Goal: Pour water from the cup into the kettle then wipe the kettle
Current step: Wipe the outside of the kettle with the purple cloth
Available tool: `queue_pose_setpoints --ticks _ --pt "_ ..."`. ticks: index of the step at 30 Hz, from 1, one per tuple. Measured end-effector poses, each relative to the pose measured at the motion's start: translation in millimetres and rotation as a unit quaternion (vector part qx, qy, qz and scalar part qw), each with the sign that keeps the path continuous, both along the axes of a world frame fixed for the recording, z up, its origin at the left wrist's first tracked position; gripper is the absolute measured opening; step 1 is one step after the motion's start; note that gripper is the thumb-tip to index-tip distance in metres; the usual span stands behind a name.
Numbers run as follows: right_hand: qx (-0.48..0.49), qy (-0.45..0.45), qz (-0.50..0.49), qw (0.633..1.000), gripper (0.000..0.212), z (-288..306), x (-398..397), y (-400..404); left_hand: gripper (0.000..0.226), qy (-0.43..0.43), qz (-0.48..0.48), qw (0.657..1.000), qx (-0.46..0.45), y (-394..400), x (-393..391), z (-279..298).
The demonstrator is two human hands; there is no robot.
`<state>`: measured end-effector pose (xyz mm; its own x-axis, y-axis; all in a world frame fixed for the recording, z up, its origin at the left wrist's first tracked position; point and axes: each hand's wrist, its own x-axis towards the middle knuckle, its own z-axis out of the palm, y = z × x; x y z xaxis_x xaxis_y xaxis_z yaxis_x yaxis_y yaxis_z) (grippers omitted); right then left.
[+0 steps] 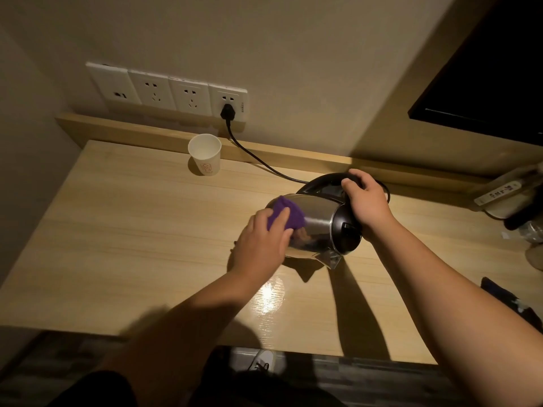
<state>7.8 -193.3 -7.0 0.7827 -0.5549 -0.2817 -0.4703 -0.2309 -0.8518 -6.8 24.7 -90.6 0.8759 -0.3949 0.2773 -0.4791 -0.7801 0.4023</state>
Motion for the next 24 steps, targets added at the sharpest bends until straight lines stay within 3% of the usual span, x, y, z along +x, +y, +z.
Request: queue_pose_setpoints --ticks 3,8,14,18,24 --pt "0.006 0.005 -0.008 1.000 0.043 0 1 -1 0.041 0.049 0.056 0.997 0.020 18 15 -19" --pt "0.006 0.010 -0.029 0.999 0.043 1 5 3 0.040 0.097 0.069 0.993 0.008 24 27 -18" --pt "0.039 0.023 -0.055 0.997 0.041 1 9 4 0.049 0.012 -0.045 0.996 -0.074 -16 -8 28" --pt "0.076 0.037 -0.066 0.994 0.037 -1 7 2 0.050 -0.045 -0.122 0.990 -0.046 -27 -23 31" --pt "0.116 0.029 -0.102 0.988 0.039 -5 3 -6 0.055 -0.049 -0.093 0.994 -0.006 -1 -21 -10"
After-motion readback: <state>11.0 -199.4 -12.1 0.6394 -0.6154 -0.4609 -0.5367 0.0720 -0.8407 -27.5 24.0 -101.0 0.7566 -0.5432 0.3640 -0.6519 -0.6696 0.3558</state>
